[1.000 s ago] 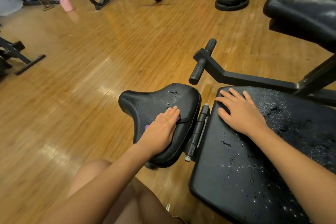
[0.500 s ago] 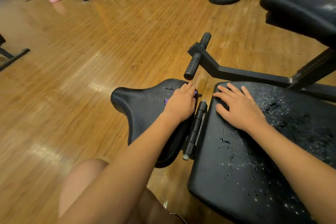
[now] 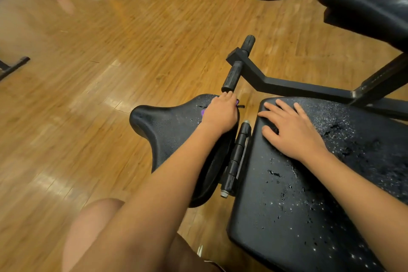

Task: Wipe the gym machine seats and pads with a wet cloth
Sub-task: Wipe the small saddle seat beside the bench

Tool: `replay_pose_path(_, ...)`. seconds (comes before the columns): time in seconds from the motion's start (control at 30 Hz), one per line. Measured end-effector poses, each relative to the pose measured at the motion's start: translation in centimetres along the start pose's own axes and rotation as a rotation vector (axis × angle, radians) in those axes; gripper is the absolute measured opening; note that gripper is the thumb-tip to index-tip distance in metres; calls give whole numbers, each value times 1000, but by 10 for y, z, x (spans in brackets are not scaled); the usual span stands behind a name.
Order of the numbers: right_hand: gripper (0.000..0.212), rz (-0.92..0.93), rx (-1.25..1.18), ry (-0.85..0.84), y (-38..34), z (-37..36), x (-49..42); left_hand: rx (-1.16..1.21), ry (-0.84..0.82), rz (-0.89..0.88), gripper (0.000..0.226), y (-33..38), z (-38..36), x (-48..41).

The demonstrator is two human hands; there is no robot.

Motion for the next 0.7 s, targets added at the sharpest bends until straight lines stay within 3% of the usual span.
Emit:
replay_pose_path(0.1,48,-18,8,-15,2,-2,3,-83,-86,49,24,0,-18,-22)
replay_pose_path(0.2,48,-25,3,-14,1,3,0,-53,-15,16,26,7,-5,-5)
replay_pose_path(0.37,49,-28,4,-21,0,5,3,67,41,-67,52,22,31,123)
replay_pose_path(0.5,49,-23,1,-25,-3,5,2,18,49,-14,52,-1,46,178)
replay_pose_path(0.7,48,-17,-5,-20,-5,5,2,-3,181,306,44,-69,61,159)
Point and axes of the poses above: each hand's wrist, its own x-axis away from the middle knuckle, its own z-axis out of the back of the hand, y = z × x, the point moved 10 cm from there along -x, towards the middle knuckle, and after that the axes turned 10 degrees about y, right-handed, at the moved point
